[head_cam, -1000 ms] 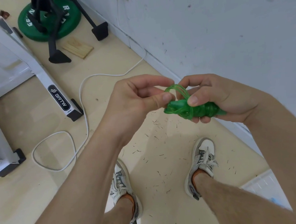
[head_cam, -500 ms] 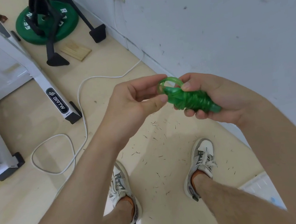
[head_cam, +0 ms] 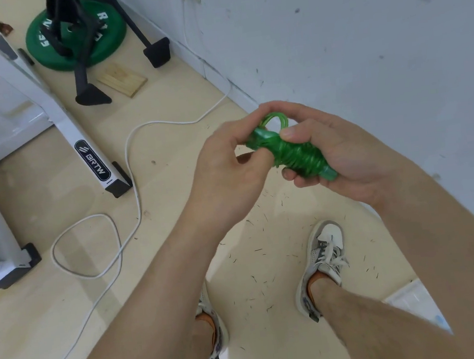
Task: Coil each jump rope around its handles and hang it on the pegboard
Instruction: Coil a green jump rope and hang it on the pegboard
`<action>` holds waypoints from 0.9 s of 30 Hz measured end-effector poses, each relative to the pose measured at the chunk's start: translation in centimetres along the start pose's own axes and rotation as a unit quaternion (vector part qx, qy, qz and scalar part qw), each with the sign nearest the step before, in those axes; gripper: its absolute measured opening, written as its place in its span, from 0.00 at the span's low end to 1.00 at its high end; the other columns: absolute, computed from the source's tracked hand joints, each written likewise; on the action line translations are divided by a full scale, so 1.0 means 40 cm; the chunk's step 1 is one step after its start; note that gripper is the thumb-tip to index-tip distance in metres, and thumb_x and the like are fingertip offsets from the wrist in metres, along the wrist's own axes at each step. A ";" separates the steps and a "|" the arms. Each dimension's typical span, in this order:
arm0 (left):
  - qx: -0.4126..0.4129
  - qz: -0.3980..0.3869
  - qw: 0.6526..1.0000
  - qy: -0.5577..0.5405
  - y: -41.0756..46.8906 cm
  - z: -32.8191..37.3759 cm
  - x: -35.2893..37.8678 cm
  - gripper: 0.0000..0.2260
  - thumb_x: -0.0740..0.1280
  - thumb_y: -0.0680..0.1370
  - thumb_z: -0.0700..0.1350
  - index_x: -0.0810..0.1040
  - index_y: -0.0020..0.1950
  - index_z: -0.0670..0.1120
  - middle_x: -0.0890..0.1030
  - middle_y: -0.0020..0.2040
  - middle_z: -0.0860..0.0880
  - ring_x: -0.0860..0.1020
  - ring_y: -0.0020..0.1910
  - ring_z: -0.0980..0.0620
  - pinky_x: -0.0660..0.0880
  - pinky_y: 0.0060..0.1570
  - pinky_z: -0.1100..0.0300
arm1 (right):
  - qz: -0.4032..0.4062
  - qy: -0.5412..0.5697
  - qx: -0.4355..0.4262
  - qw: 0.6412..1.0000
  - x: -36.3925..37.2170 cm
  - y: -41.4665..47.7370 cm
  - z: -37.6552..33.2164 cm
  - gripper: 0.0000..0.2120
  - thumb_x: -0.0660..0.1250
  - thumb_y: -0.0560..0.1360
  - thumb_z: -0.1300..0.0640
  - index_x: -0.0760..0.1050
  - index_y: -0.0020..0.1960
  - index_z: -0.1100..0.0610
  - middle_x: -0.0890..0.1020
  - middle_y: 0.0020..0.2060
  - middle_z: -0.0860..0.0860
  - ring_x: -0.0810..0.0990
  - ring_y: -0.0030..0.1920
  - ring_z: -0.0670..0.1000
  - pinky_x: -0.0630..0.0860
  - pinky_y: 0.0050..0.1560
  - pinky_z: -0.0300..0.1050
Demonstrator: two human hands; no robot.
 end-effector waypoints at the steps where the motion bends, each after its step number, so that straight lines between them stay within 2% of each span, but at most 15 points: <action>1: -0.002 0.008 1.000 0.003 0.001 -0.001 0.001 0.23 0.62 0.73 0.34 0.78 0.61 0.57 0.77 0.54 0.50 0.75 0.50 0.63 0.71 0.45 0.75 | -0.001 0.000 -0.004 1.000 -0.001 -0.001 -0.002 0.17 0.63 0.78 0.58 0.79 0.61 0.42 0.80 0.43 0.56 0.76 0.33 0.53 0.75 0.32 0.42; 3: 0.004 0.018 1.000 0.000 0.000 -0.002 0.001 0.22 0.63 0.73 0.34 0.79 0.60 0.56 0.75 0.53 0.50 0.75 0.49 0.63 0.72 0.45 0.72 | 0.002 0.004 -0.005 1.000 -0.001 -0.001 -0.002 0.16 0.63 0.78 0.58 0.79 0.62 0.43 0.81 0.44 0.56 0.76 0.33 0.53 0.75 0.32 0.41; 7: 0.032 0.052 0.998 0.028 0.001 -0.002 -0.017 0.18 0.68 0.72 0.36 0.81 0.59 0.53 0.81 0.49 0.55 0.79 0.49 0.59 0.78 0.51 0.60 | 0.008 0.008 0.003 1.000 -0.001 0.000 -0.001 0.14 0.63 0.79 0.57 0.80 0.61 0.49 0.81 0.43 0.55 0.76 0.33 0.52 0.75 0.31 0.40; 10: 0.032 0.067 0.997 0.027 0.000 -0.006 -0.020 0.16 0.70 0.71 0.36 0.80 0.53 0.54 0.83 0.45 0.55 0.81 0.47 0.57 0.78 0.51 0.57 | 0.005 -0.015 0.001 1.000 -0.003 -0.001 -0.002 0.13 0.62 0.79 0.57 0.80 0.60 0.48 0.81 0.44 0.55 0.77 0.33 0.52 0.75 0.32 0.41; 14: -0.033 0.084 0.992 -0.084 0.003 -0.017 -0.018 0.12 0.73 0.70 0.33 0.79 0.46 0.49 0.84 0.42 0.51 0.83 0.41 0.56 0.79 0.45 0.62 | 0.008 -0.023 -0.002 1.000 -0.006 -0.005 -0.008 0.11 0.62 0.79 0.57 0.80 0.55 0.48 0.81 0.42 0.54 0.77 0.32 0.53 0.75 0.32 0.42; 19: -0.053 0.099 0.992 -0.064 0.011 -0.029 -0.026 0.11 0.76 0.68 0.37 0.83 0.44 0.51 0.83 0.39 0.56 0.79 0.43 0.59 0.77 0.44 0.63 | 0.029 -0.045 -0.010 0.999 -0.010 -0.006 -0.007 0.08 0.62 0.79 0.58 0.79 0.52 0.49 0.82 0.39 0.55 0.79 0.33 0.54 0.76 0.33 0.43; 22: -0.089 0.057 0.990 -0.090 0.021 -0.045 -0.034 0.11 0.77 0.67 0.35 0.83 0.45 0.47 0.82 0.40 0.52 0.76 0.41 0.55 0.78 0.45 0.61 | 0.032 -0.050 -0.006 0.998 -0.010 -0.006 -0.002 0.07 0.63 0.79 0.59 0.78 0.51 0.51 0.82 0.39 0.55 0.79 0.33 0.55 0.76 0.33 0.43; 27: -0.116 0.001 0.987 -0.109 0.025 -0.055 -0.043 0.10 0.74 0.68 0.31 0.83 0.45 0.44 0.82 0.39 0.47 0.78 0.40 0.53 0.78 0.47 0.62 | 0.000 -0.034 0.036 0.999 -0.015 -0.011 0.005 0.08 0.62 0.79 0.58 0.80 0.51 0.53 0.82 0.40 0.56 0.80 0.34 0.54 0.76 0.31 0.41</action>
Point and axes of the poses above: each hand's wrist, its own y-axis towards the middle knuckle, its own x-axis out of the palm, z = x × y, the point moved 3 cm from there along y, towards the middle knuckle
